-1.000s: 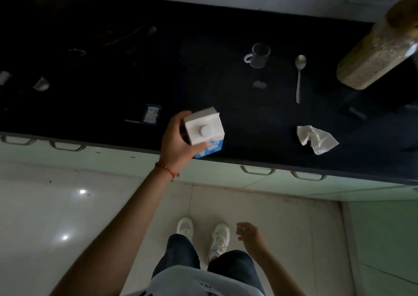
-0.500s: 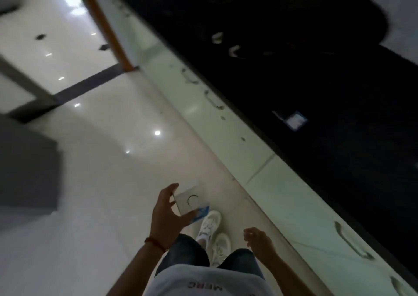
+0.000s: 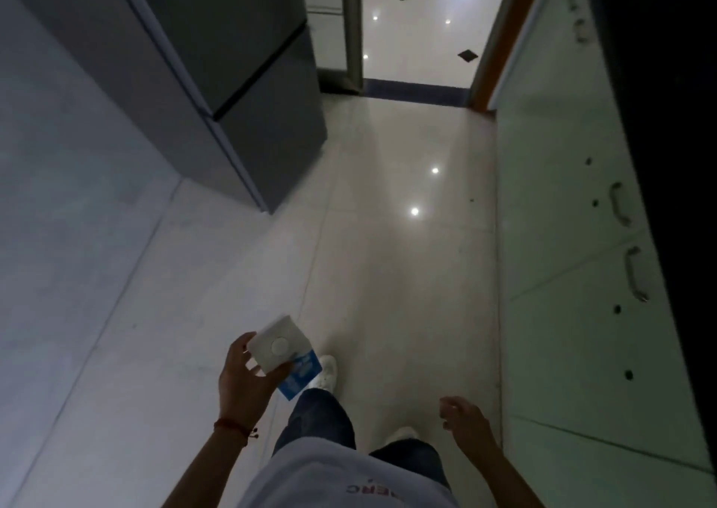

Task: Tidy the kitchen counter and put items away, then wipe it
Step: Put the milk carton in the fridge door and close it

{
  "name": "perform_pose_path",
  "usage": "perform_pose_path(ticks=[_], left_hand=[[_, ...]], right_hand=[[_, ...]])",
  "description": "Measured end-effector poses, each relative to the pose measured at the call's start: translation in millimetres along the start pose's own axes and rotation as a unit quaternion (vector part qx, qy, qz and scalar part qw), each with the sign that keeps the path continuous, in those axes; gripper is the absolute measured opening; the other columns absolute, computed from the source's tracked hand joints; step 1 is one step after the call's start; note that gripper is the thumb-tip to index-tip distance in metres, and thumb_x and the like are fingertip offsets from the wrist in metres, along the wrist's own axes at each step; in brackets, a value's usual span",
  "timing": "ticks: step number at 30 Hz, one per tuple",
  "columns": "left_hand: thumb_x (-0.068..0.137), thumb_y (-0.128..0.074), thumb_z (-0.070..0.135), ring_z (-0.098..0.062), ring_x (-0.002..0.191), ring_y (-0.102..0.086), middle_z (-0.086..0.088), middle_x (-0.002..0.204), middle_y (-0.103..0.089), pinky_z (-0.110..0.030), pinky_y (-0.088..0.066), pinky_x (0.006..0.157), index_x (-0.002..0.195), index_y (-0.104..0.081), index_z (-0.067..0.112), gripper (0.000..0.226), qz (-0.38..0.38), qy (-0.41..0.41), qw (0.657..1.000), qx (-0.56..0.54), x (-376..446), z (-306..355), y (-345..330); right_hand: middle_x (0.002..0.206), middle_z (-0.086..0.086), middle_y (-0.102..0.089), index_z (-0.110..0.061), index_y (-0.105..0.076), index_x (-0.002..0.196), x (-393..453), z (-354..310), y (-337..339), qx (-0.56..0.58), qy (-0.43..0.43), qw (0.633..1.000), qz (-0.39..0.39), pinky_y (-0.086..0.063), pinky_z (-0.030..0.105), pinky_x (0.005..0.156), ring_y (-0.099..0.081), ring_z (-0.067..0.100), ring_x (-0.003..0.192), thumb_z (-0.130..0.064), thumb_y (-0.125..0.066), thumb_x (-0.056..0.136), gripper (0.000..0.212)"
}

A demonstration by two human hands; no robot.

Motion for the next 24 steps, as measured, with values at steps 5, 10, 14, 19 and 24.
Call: perform_pose_path(ticks=[5, 10, 14, 19, 24], left_hand=[[0.063, -0.08, 0.0, -0.019, 0.1, -0.054, -0.015, 0.117, -0.059, -0.022, -0.05, 0.068, 0.119, -0.046, 0.008, 0.066, 0.04, 0.045, 0.998, -0.036, 41, -21, 46], [0.063, -0.08, 0.001, -0.02, 0.101, -0.053, -0.018, 0.118, -0.059, -0.032, -0.051, 0.077, 0.119, -0.047, 0.005, 0.065, 0.044, 0.051, 0.997, -0.027, 101, -30, 90], [0.064, -0.079, -0.001, -0.022, 0.103, -0.054, -0.017, 0.118, -0.058, -0.026, -0.051, 0.074, 0.118, -0.047, 0.004, 0.063, 0.032, 0.048, 0.997, -0.042, 152, -25, 115], [0.065, -0.079, 0.003, -0.027, 0.11, -0.055, -0.017, 0.123, -0.056, -0.047, -0.054, 0.088, 0.12, -0.045, 0.005, 0.065, 0.035, 0.053, 0.995, -0.072, 224, -9, 137], [0.067, -0.078, 0.004, -0.027, 0.113, -0.053, -0.017, 0.127, -0.054, -0.045, -0.051, 0.09, 0.124, -0.044, 0.006, 0.067, 0.082, 0.059, 0.991, -0.083, 291, 10, 150]], right_hand=[[0.092, 0.013, -0.064, -0.001, -0.062, 0.108, 25, -73, -33, -0.034, 0.012, 0.999, -0.023, -0.051, 0.042, 0.088, -0.063, 0.031, 0.09, -0.015, -0.052, 0.091, 0.024], [0.089, 0.013, -0.064, 0.003, -0.061, 0.106, 51, -166, -74, -0.044, 0.04, 0.998, -0.026, -0.049, 0.04, 0.083, -0.061, 0.027, 0.08, -0.014, -0.049, 0.094, 0.025], [0.09, 0.011, -0.063, 0.002, -0.061, 0.108, 67, -228, -101, -0.075, 0.066, 0.995, -0.022, -0.047, 0.032, 0.075, -0.061, 0.024, 0.077, -0.013, -0.049, 0.093, 0.025], [0.096, 0.017, -0.065, 0.001, -0.063, 0.106, 90, -291, -121, -0.078, 0.067, 0.995, -0.019, -0.05, 0.042, 0.086, -0.063, 0.031, 0.088, -0.012, -0.05, 0.092, 0.022], [0.092, 0.015, -0.064, 0.004, -0.062, 0.106, 129, -357, -131, -0.062, 0.072, 0.995, -0.029, -0.046, 0.031, 0.074, -0.061, 0.025, 0.079, -0.013, -0.052, 0.092, 0.024]])
Point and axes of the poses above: each hand's wrist, its own x-axis towards the middle knuckle, its own y-axis out of the back of the hand, z = x × y, the point moved 5 cm from there along x, towards the middle knuckle
